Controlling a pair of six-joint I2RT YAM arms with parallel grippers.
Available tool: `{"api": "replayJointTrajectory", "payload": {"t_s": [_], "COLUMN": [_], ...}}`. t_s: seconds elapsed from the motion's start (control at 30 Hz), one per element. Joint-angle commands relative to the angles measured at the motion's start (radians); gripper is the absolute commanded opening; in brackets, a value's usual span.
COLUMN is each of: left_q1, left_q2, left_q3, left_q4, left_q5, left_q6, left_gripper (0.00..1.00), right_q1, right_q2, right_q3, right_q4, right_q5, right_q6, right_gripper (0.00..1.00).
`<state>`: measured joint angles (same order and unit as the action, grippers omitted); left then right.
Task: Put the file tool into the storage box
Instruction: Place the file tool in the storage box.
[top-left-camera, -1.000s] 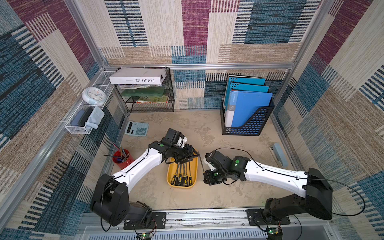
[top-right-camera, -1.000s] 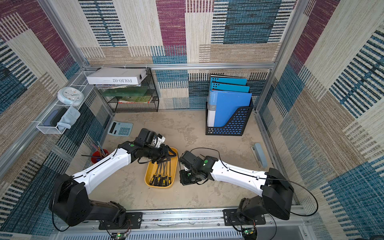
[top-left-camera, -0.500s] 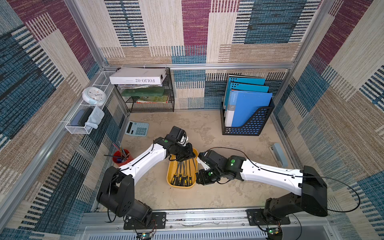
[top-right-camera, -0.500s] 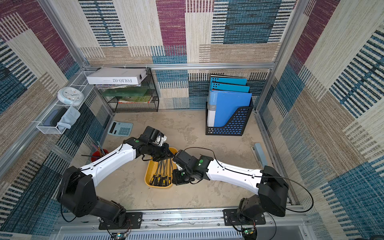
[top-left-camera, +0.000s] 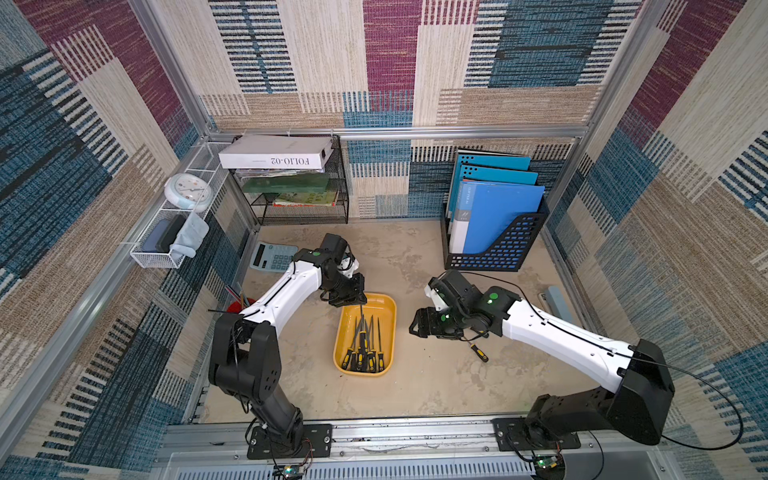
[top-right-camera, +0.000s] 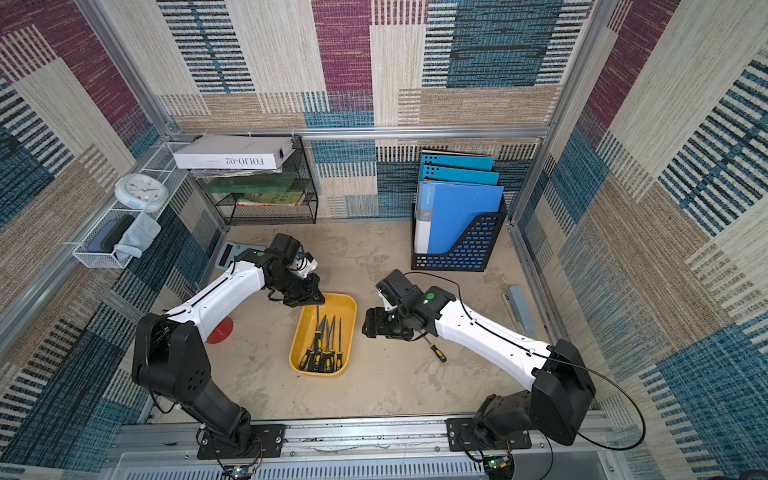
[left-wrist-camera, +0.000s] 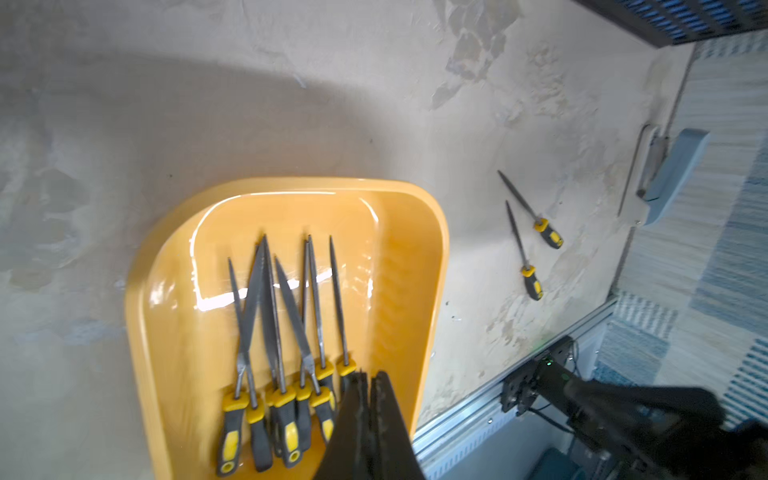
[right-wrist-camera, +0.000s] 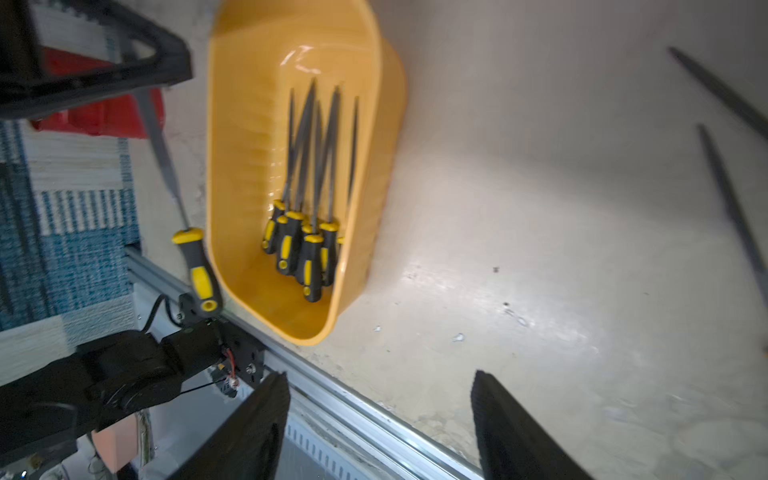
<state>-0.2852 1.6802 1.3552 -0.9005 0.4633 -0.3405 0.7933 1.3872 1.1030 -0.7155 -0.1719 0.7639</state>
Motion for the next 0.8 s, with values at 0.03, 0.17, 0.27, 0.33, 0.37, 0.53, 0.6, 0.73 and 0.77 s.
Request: {"api": "replayJointTrajectory", "payload": {"t_s": [0.03, 0.17, 0.27, 0.33, 0.37, 0.53, 0.6, 0.73, 0.77], "left_q1": [0.003, -0.002, -0.002, -0.001, -0.001, -0.004, -0.006, -0.006, -0.006], "left_q2": [0.029, 0.056, 0.063, 0.064, 0.066, 0.077, 0.077, 0.076, 0.073], "left_q3": [-0.003, -0.046, -0.075, -0.094, -0.104, -0.136, -0.145, -0.151, -0.153], "left_q4": [-0.087, -0.045, -0.024, -0.005, 0.007, 0.038, 0.046, 0.047, 0.047], "left_q5": [-0.095, -0.150, -0.184, -0.207, -0.213, -0.233, -0.244, -0.229, -0.229], "left_q6": [0.111, 0.116, 0.121, 0.115, 0.111, 0.094, 0.091, 0.090, 0.088], "left_gripper": [0.00, 0.00, 0.00, 0.00, 0.00, 0.00, 0.00, 0.12, 0.15], "right_q1": [-0.069, -0.090, -0.095, -0.098, -0.100, -0.106, -0.108, -0.118, -0.122], "right_q2": [0.013, 0.088, 0.140, 0.157, 0.163, 0.183, 0.194, 0.211, 0.213], "right_q3": [0.001, -0.014, -0.031, -0.042, -0.047, -0.071, -0.082, -0.111, -0.117], "right_q4": [-0.218, -0.294, -0.294, -0.275, -0.264, -0.229, -0.224, -0.200, -0.194], "right_q5": [0.108, 0.215, 0.256, 0.270, 0.278, 0.316, 0.337, 0.359, 0.358], "right_q6": [-0.096, -0.188, -0.217, -0.231, -0.234, -0.262, -0.276, -0.300, -0.303], "right_gripper": [0.75, 0.75, 0.75, 0.75, 0.75, 0.75, 0.75, 0.74, 0.74]}}
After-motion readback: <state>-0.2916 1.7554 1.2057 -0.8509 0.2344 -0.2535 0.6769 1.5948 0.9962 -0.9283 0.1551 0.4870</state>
